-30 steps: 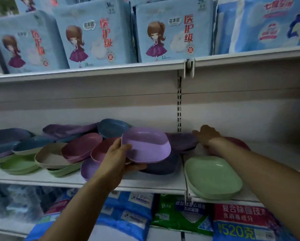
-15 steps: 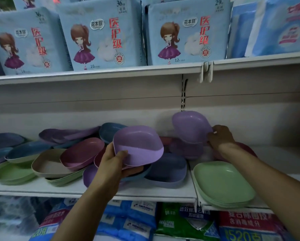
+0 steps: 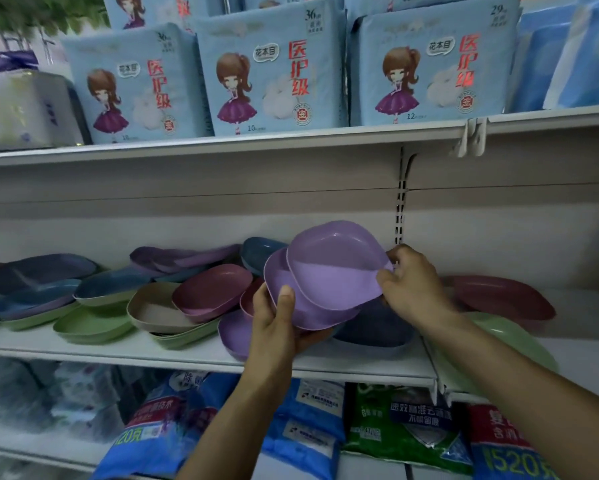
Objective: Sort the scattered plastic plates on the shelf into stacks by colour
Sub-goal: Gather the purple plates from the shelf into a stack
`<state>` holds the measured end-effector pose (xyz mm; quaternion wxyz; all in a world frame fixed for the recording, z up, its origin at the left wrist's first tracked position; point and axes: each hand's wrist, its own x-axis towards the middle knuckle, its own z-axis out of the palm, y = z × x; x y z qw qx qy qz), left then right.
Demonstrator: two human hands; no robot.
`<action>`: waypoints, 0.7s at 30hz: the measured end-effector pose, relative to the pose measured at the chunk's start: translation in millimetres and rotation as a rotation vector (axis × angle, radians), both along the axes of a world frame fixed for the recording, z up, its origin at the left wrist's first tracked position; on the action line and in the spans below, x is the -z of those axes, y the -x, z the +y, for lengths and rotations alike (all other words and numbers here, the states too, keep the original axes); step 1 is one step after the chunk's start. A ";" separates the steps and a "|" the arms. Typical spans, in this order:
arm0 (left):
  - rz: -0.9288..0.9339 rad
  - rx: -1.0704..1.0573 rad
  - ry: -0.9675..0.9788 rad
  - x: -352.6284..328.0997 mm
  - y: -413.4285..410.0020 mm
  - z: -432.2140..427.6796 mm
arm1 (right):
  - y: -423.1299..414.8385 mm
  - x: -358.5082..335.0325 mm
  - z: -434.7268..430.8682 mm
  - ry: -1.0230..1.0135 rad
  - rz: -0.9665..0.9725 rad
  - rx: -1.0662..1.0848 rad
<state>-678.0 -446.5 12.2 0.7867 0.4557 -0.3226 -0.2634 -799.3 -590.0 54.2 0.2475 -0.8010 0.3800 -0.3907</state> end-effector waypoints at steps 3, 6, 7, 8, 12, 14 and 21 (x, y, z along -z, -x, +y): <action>-0.008 0.005 0.000 1.8 -3.8 10.6 | -16.2 4.6 21.8 0.090 0.142 0.046; -0.018 0.003 0.007 3.9 -11.0 21.7 | -28.2 10.8 41.1 0.236 0.308 0.100; -0.024 0.003 0.006 4.9 -13.7 24.6 | -31.3 13.2 46.0 0.269 0.350 0.101; -0.027 0.003 0.003 5.8 -16.2 27.7 | -33.6 15.4 50.1 0.287 0.372 0.096; -0.002 0.013 -0.011 8.3 -26.2 35.9 | -37.4 19.6 57.9 0.239 0.353 0.026; 0.019 0.012 -0.025 8.4 -30.1 37.0 | -36.8 22.0 58.6 0.199 0.337 -0.021; 0.084 0.037 -0.131 4.9 -30.4 26.8 | -12.3 15.4 7.5 0.024 0.153 -0.040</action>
